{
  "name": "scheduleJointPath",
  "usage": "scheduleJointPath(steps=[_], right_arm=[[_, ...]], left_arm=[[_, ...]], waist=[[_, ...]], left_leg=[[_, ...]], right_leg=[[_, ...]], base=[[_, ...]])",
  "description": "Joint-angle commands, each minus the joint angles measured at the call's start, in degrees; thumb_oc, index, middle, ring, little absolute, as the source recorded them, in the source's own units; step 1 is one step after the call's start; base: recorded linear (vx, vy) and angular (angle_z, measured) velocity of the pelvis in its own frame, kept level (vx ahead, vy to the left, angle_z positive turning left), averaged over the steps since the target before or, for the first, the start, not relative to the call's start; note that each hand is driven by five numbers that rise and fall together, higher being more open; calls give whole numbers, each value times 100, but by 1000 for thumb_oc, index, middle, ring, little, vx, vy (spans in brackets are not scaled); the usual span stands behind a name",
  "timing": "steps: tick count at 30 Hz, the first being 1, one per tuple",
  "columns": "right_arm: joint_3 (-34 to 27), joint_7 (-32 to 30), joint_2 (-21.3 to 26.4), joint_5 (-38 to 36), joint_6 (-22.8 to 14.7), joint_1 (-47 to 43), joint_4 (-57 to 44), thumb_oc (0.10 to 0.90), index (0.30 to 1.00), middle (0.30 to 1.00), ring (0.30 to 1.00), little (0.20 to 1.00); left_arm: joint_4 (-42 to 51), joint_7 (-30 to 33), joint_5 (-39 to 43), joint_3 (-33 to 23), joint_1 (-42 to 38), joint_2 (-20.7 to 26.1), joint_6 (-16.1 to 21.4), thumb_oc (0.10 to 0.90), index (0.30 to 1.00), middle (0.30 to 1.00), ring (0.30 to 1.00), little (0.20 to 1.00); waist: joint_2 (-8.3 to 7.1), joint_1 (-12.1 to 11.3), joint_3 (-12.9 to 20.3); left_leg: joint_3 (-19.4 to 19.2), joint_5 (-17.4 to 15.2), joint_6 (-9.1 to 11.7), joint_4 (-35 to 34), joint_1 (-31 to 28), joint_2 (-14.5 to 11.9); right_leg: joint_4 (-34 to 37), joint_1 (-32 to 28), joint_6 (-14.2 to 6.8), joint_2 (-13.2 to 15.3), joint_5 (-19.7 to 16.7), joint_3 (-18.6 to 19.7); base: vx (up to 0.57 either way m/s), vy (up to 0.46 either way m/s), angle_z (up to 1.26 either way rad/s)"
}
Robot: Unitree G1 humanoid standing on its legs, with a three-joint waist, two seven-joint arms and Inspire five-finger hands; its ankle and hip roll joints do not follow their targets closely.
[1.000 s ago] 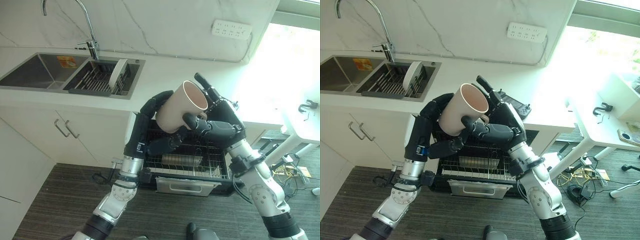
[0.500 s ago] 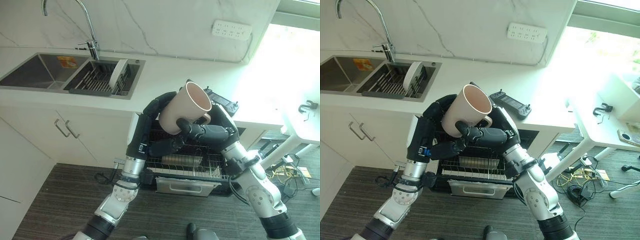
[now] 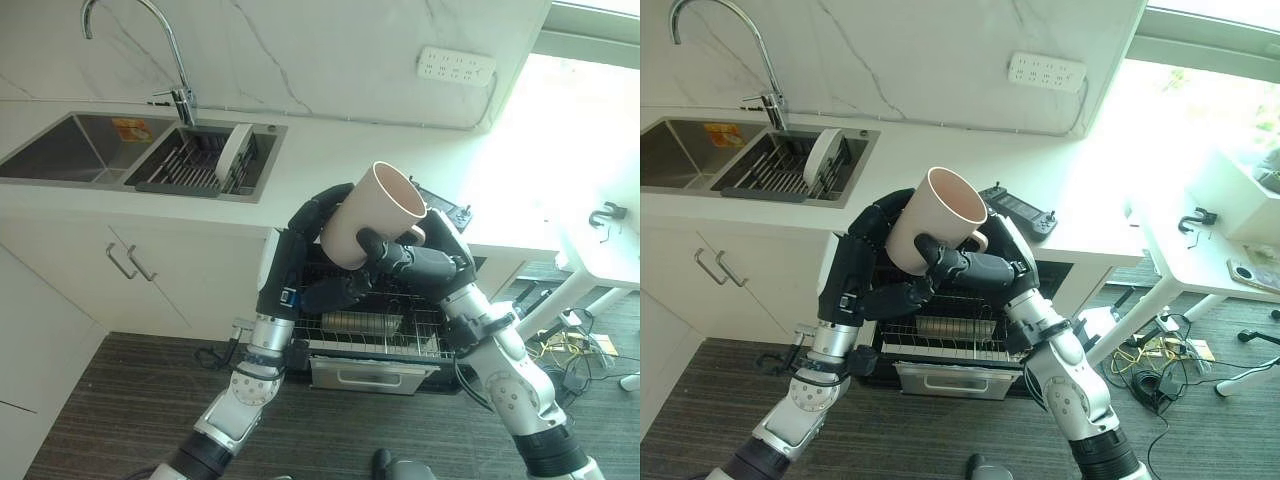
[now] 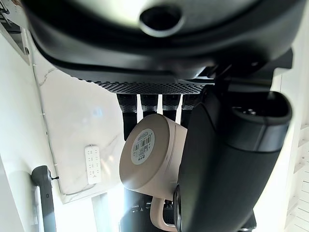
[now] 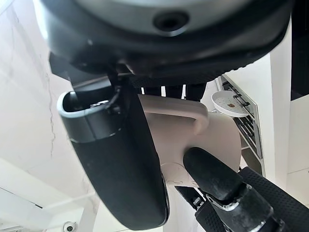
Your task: Place the dishes in the dishwasher.
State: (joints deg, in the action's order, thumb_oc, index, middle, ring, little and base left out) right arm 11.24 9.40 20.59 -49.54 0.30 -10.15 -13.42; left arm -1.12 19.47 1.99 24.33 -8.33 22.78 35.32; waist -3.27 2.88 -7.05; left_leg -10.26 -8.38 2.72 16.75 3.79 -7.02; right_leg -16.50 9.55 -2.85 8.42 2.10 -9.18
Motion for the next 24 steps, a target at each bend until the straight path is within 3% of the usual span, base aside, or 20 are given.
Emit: scheduleJointPath(steps=[1, 2, 3, 4, 8, 9, 10, 12, 15, 17, 21, 24], right_arm=[[-324, -237, -207, 54, -872, -665, -346, 400, 300, 300, 300, 300], [-336, -255, -221, 62, -910, -651, -348, 400, 300, 300, 300, 300], [-360, -278, -218, 57, -955, -625, -366, 400, 300, 300, 300, 300], [-391, -338, -215, 94, -1024, -586, -398, 400, 300, 300, 300, 300], [-611, -355, -163, 13, -1163, -419, -384, 400, 300, 300, 300, 300], [-791, -339, -161, -32, -1202, -348, -344, 400, 300, 300, 300, 300], [-790, -342, -161, -32, -1206, -349, -341, 400, 300, 300, 300, 300], [-878, -406, -178, -26, -1173, -356, -334, 400, 300, 300, 300, 300], [-863, -496, -199, -23, -1119, -398, -359, 400, 300, 300, 300, 300], [-838, -584, -253, 20, -1065, -426, -392, 400, 300, 300, 300, 300], [-801, -725, -228, 75, -1009, -443, -499, 400, 300, 300, 300, 300], [-855, -662, -123, 169, -976, -333, -519, 400, 300, 300, 300, 300]], left_arm=[[569, 25, -50, 26, -552, -89, 371, 400, 300, 300, 300, 300], [552, 67, -55, -12, -504, -93, 356, 400, 300, 300, 300, 300], [522, 147, -58, -86, -429, -78, 345, 544, 516, 516, 516, 516], [460, 334, -31, -180, -349, -54, 277, 800, 900, 900, 900, 900], [54, 1183, 213, -1009, 105, -31, 262, 800, 900, 900, 900, 900], [-227, 1811, 571, -1757, 339, -99, 363, 800, 900, 900, 900, 900], [-240, 1831, 596, -1787, 348, -104, 351, 800, 900, 900, 900, 900], [-431, 2298, 1047, -2391, 414, -311, 313, 800, 900, 900, 900, 900], [-517, 2442, 1363, -2655, 404, -519, 271, 800, 900, 900, 900, 900], [-572, 2307, 2258, -2854, 453, -860, 244, 800, 900, 900, 900, 900], [-434, 2381, 2048, -2842, 482, -951, 160, 800, 900, 900, 900, 900], [-188, 1516, 1623, -2655, 432, -659, 117, 800, 900, 900, 900, 900]], waist=[[114, -82, 250], [115, -90, 247], [117, -102, 236], [119, -112, 230], [125, -193, 236], [123, -247, 258], [123, -239, 260], [120, -264, 289], [113, -256, 325], [106, -263, 358], [92, -250, 370], [105, -209, 349]], left_leg=[[70, -442, 93, 44, -117, -410], [71, -441, 92, 44, -115, -407], [71, -440, 90, 44, -113, -403], [71, -439, 86, 44, -112, -398], [84, -416, 99, 44, -129, -402], [128, -398, 112, 44, -133, -396], [133, -397, 113, 44, -132, -396], [181, -382, 130, 44, -134, -380], [206, -386, 134, 44, -137, -369], [233, -390, 137, 44, -135, -357], [233, -382, 138, 44, -128, -358], [189, -374, 130, 44, -122, -365]], right_leg=[[-69, -419, -480, 407, 526, -130], [-69, -415, -479, 409, 526, -131], [-69, -414, -477, 412, 523, -135], [-69, -413, -475, 412, 520, -133], [-69, -437, -442, 420, 525, -167], [-69, -462, -417, 423, 553, -198], [-69, -464, -416, 423, 555, -202], [-69, -490, -397, 419, 584, -225], [-69, -501, -388, 417, 605, -234], [-69, -516, -381, 420, 629, -251], [-69, -523, -373, 413, 639, -250], [-69, -504, -383, 405, 624, -211]], base=[[0, 0, 0], [0, 0, 0], [0, 0, 0], [0, 0, 0], [12, 4, 0], [42, 15, -1], [47, 21, -1], [33, 21, 0], [15, 7, 4], [24, 10, 16], [4, 1, 3], [0, 0, 0]])
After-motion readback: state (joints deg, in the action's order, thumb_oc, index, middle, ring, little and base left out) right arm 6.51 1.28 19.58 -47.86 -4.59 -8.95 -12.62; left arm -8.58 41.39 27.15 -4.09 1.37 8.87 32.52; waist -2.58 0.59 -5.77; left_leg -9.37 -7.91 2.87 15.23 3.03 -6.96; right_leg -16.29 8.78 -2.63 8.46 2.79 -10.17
